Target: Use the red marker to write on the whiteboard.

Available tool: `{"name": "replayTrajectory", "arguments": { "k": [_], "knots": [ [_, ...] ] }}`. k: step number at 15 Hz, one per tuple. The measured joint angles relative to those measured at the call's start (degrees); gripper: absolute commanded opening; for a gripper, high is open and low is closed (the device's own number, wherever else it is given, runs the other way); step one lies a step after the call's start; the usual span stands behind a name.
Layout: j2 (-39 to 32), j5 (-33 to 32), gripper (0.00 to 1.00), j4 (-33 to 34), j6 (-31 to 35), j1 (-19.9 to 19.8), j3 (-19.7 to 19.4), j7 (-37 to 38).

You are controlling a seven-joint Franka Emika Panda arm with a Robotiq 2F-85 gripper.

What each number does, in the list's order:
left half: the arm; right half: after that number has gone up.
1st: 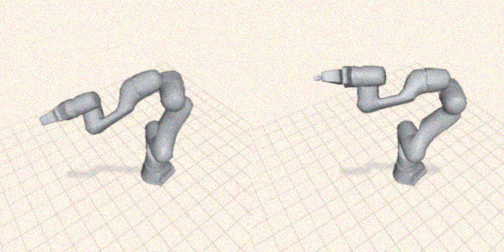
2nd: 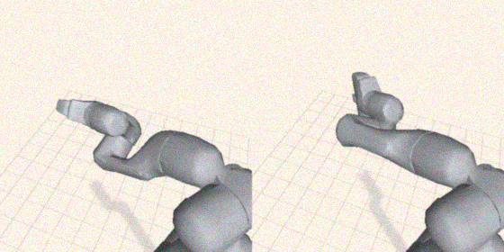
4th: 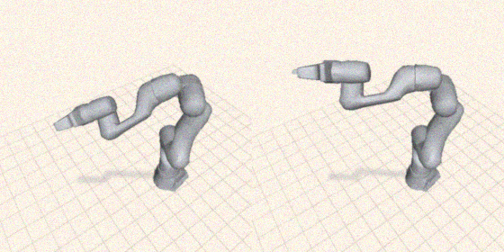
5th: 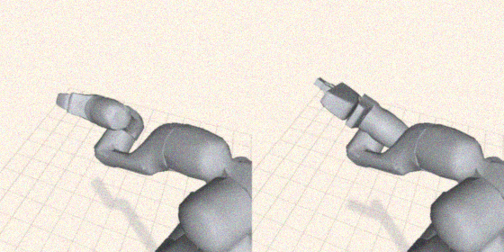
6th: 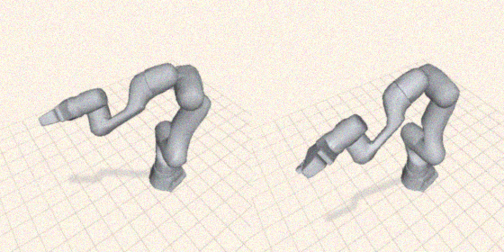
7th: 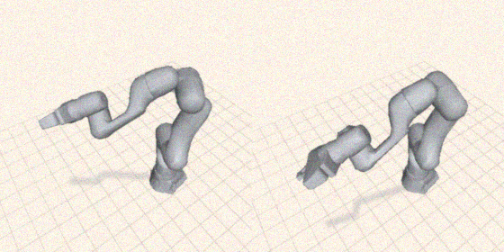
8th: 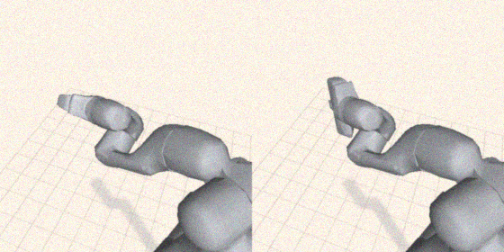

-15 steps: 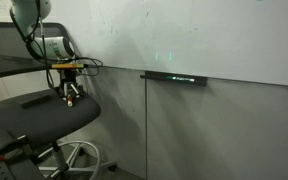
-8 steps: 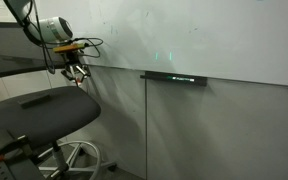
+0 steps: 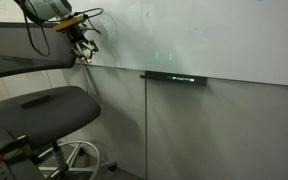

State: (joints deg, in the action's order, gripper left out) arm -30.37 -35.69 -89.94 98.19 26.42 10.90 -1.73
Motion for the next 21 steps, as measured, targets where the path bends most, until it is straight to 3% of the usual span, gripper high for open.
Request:
{"name": "replayTrajectory", "arguments": {
  "k": [10, 21],
  "knots": [
    [1.8, -13.0, 0.06, 2.3, 0.0, -0.7, -3.1, 10.9],
    [1.1, -20.4, 0.06, 2.5, -0.4, -0.1, -2.9, 20.3]
  ]
}}
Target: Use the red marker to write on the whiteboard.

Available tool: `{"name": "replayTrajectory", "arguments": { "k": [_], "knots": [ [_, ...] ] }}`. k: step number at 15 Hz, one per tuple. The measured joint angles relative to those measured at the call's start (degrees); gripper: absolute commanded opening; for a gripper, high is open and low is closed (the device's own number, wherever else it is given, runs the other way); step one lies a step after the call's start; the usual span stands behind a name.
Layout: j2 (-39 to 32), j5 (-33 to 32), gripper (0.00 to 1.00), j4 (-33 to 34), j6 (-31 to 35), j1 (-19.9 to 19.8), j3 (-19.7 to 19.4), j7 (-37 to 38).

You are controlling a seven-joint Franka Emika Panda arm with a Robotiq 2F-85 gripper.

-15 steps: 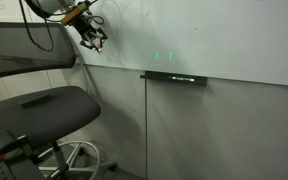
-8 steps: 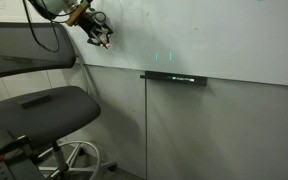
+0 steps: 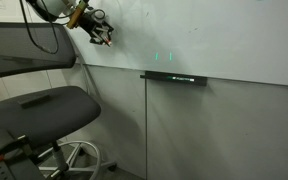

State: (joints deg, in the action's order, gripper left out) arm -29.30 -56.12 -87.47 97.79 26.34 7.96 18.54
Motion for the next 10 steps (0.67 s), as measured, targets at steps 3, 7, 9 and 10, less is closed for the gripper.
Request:
{"name": "replayTrajectory", "arguments": {
  "k": [3, 7, 9, 10],
  "knots": [
    [0.0, -5.0, 0.06, 0.0, 0.0, 0.6, 0.0, 3.7],
    [0.0, -11.3, 0.06, 0.2, 0.0, 1.2, 0.1, 7.8],
    [0.0, -13.9, 0.06, 0.3, -0.1, 1.3, 0.3, 9.5],
    [0.0, -15.2, 0.06, 0.4, -0.2, 1.3, 0.3, 10.3]
  ]
}}
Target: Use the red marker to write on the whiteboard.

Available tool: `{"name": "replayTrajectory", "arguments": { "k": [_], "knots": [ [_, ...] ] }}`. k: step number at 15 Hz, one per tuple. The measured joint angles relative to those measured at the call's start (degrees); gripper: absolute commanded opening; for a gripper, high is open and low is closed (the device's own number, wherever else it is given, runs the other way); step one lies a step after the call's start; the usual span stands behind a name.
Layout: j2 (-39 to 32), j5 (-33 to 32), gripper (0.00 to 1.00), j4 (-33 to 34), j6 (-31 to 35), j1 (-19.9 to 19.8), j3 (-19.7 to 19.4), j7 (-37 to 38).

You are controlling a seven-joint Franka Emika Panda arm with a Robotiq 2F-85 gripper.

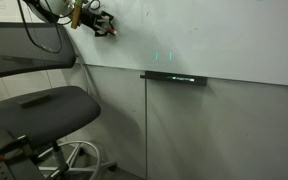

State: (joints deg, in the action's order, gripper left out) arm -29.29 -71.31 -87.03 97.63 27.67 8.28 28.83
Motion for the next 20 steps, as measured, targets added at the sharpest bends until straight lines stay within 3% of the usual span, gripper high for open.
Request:
{"name": "replayTrajectory", "arguments": {
  "k": [6, 13, 20],
  "knots": [
    [0.0, -5.8, 0.06, 1.0, -2.0, 0.1, 1.0, 3.3],
    [0.4, -6.5, 0.06, 0.8, -4.1, -0.3, 2.0, 3.6],
    [5.5, -3.2, 0.06, -8.3, -5.3, -2.2, 3.8, 2.6]
  ]
}}
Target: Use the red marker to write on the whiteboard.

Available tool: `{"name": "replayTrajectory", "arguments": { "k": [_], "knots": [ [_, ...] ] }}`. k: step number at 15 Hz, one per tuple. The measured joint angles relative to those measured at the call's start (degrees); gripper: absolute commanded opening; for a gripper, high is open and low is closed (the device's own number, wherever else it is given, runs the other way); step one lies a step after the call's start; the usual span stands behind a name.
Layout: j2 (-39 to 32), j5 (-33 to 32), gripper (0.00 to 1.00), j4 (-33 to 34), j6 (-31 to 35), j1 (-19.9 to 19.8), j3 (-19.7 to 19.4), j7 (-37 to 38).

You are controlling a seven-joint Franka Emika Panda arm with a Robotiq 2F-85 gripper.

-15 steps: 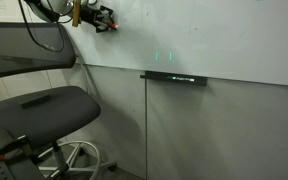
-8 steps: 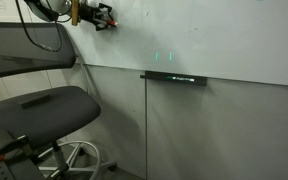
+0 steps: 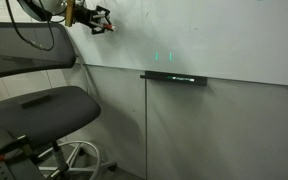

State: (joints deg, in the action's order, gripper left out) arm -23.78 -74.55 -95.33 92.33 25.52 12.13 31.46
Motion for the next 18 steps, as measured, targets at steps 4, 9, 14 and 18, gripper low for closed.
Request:
{"name": "replayTrajectory", "arguments": {
  "k": [4, 9, 14, 18],
  "knots": [
    [3.2, 1.1, 0.06, -5.2, -0.5, -1.0, 0.7, 0.0],
    [6.5, 2.5, 0.06, -9.3, -0.6, -3.0, 1.0, 0.0],
    [6.8, 2.4, 0.06, -8.9, -0.6, -4.7, 1.0, 0.0],
    [6.6, 2.1, 0.06, -7.4, -0.5, -5.3, 1.0, 0.0]
  ]
}}
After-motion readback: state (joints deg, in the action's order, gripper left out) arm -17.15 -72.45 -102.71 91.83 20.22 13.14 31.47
